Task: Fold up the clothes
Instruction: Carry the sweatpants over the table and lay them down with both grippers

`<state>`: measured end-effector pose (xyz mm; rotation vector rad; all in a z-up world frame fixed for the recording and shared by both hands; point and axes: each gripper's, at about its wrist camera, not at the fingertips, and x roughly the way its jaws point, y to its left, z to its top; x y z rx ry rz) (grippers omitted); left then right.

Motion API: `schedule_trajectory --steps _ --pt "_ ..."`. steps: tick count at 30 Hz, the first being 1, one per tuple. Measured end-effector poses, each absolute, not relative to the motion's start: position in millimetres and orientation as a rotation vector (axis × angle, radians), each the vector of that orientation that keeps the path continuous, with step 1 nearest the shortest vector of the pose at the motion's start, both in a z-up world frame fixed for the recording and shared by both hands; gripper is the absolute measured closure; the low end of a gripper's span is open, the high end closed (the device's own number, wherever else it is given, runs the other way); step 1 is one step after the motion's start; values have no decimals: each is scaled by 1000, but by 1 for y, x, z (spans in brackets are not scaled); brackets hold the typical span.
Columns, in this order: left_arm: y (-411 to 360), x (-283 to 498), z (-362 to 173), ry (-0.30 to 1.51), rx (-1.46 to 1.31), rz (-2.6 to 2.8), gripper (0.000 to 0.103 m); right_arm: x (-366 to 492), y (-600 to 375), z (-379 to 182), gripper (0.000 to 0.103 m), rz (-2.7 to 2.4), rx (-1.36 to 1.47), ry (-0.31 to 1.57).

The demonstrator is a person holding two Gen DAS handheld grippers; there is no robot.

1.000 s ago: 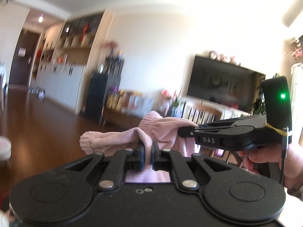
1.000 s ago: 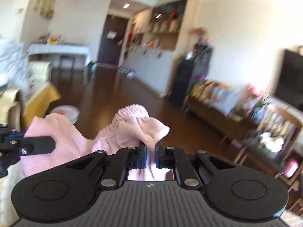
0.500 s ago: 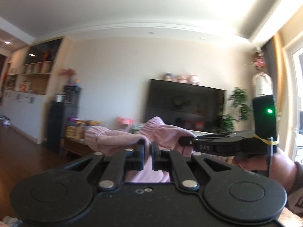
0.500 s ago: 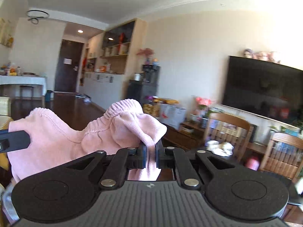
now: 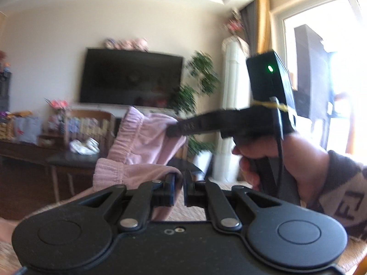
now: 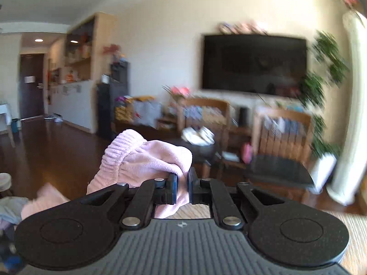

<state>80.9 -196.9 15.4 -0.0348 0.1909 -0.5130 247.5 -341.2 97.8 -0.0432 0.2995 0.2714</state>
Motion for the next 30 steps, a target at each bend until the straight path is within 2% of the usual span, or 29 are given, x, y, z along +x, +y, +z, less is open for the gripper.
schedule_trajectory --steps 7,11,25,30 --pt "-267 104 -68 383 36 -584 0 229 -443 13 95 221 55 449" --pt "-286 121 -93 423 75 -587 0 228 -473 -6 95 190 66 472" --pt "-397 165 -110 407 202 -728 0 234 -573 -53 95 20 69 530" --pt "-417 165 -121 427 229 -773 0 232 -605 -76 95 10 125 629"
